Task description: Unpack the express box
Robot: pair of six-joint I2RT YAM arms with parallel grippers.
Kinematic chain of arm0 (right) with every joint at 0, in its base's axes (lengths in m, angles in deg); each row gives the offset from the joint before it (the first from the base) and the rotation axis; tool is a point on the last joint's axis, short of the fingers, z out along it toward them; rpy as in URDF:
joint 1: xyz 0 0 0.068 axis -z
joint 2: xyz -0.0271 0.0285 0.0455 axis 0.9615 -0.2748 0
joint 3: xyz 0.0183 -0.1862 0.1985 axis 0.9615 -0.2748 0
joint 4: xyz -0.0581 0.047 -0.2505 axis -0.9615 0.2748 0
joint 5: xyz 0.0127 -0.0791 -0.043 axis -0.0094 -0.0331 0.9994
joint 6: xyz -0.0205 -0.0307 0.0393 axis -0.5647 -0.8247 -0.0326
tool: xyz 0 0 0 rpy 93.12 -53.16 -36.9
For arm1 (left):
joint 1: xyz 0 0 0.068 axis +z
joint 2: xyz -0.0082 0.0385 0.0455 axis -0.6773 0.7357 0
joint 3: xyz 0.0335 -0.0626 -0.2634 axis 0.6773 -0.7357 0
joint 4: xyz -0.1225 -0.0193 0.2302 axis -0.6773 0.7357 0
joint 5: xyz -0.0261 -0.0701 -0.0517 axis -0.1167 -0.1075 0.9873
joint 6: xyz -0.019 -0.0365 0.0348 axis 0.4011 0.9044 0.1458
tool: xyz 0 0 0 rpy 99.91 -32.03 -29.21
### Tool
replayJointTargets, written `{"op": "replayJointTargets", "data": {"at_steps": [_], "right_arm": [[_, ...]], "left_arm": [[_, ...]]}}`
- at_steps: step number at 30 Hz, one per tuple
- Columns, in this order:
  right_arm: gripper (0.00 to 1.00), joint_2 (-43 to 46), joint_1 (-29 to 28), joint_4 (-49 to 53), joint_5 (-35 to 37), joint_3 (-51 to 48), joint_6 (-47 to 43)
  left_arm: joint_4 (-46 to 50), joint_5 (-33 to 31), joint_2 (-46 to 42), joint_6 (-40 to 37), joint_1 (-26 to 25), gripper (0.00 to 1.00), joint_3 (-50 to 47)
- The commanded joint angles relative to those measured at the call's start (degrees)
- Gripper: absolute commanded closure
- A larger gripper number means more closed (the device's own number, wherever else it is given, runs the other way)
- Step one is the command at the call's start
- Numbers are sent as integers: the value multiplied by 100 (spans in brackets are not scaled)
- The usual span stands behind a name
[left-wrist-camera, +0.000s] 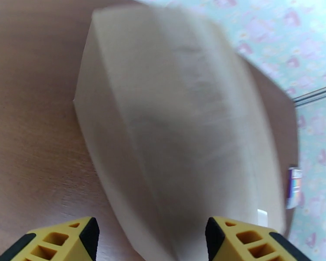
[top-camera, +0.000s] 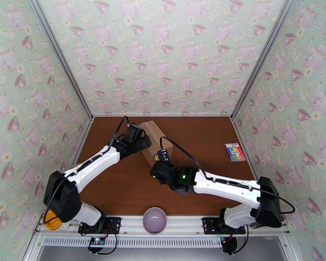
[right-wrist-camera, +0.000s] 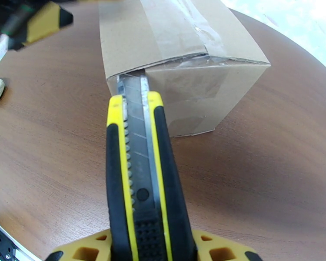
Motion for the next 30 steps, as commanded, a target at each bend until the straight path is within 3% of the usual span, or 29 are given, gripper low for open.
{"op": "replayJointTargets", "data": {"at_steps": [1,10,20,26,30], "right_arm": [[100,192,-40,41,-56,-71,15],[100,514,-74,332,11,-255,207],[100,1063,-54,678,35,-921,969],[100,1328,370,727,44,-1353,1282],[100,1427,715,695,434,-1521,1332]], "left_arm": [[-55,-89,246,-163,120,29,167],[-44,-124,644,-246,375,30,341],[-53,-72,514,-288,448,30,450],[-92,5,278,-360,446,30,427],[-95,51,108,-410,446,30,442]]}}
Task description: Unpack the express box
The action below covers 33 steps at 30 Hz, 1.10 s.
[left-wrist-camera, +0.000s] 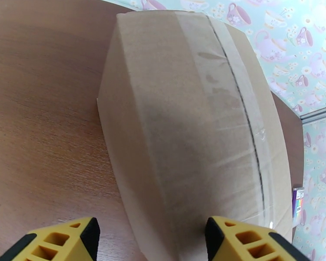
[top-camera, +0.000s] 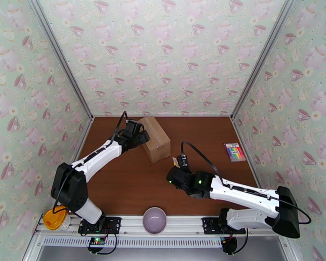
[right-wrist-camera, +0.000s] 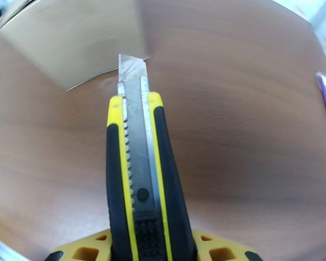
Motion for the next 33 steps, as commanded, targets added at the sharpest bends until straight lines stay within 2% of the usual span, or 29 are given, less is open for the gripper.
{"op": "replayJointTargets", "data": {"at_steps": [1,11,17,24,31,33], "right_arm": [[100,153,263,-1,447,-139,201],[100,-183,1835,-1488,597,-481,-661],[100,-1169,2453,-2633,824,-330,-1016],[100,-2580,2684,-3239,1051,262,-1027],[100,-3109,2700,-3399,1493,503,-898],[96,-3171,2714,-3462,1547,512,-886]], "left_arm": [[144,37,-306,-138,39,30,75],[180,85,-755,-169,40,30,-20],[181,74,-960,-147,54,29,-114],[284,92,-1141,-172,134,29,-186],[270,174,-1277,-152,245,29,-329],[270,190,-1299,-147,283,29,-342]]}}
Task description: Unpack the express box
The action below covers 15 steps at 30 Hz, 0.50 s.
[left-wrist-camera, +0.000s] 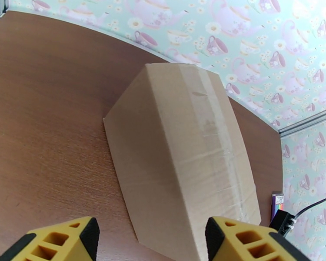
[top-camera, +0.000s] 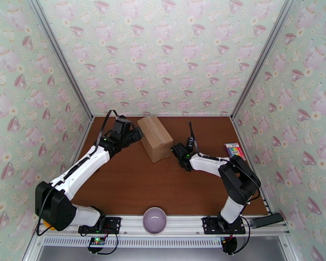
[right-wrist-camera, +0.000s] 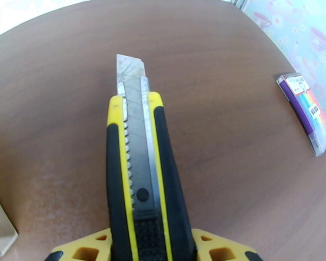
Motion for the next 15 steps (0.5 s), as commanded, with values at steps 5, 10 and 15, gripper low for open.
{"op": "replayJointTargets", "data": {"at_steps": [5,10,15], "right_arm": [[86,-324,110,-184,322,243,155],[69,-458,174,-239,161,232,199],[38,-501,177,-123,39,252,341]], "left_arm": [[97,179,-201,-81,117,29,-107],[126,175,-308,-83,157,29,-149],[165,131,-429,-63,214,30,-201]]}}
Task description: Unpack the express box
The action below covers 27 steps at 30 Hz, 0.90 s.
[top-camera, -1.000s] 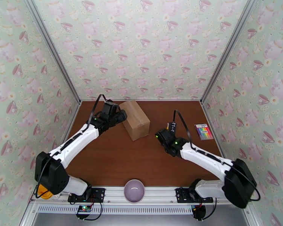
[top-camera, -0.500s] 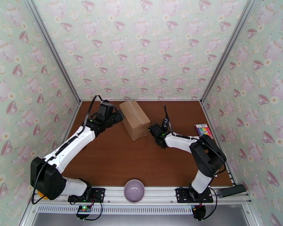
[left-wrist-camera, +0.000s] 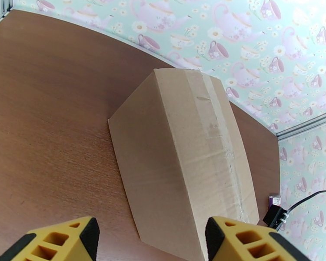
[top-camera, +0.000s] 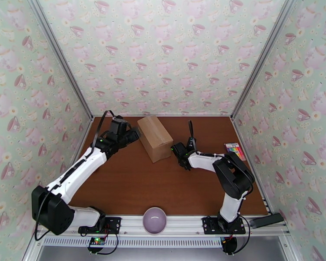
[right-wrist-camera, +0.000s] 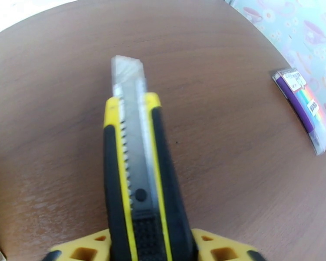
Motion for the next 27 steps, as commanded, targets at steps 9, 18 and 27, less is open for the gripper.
{"op": "replayJointTargets", "data": {"at_steps": [9,18,27], "right_arm": [[21,689,23,372,-147,2,224],[18,1623,264,603,-1714,947,-960],[34,484,860,37,-2922,2040,-1480]], "left_arm": [[80,25,-380,-63,77,29,-152],[35,276,-93,-113,122,29,-168],[-248,438,300,1,254,31,-437]]}}
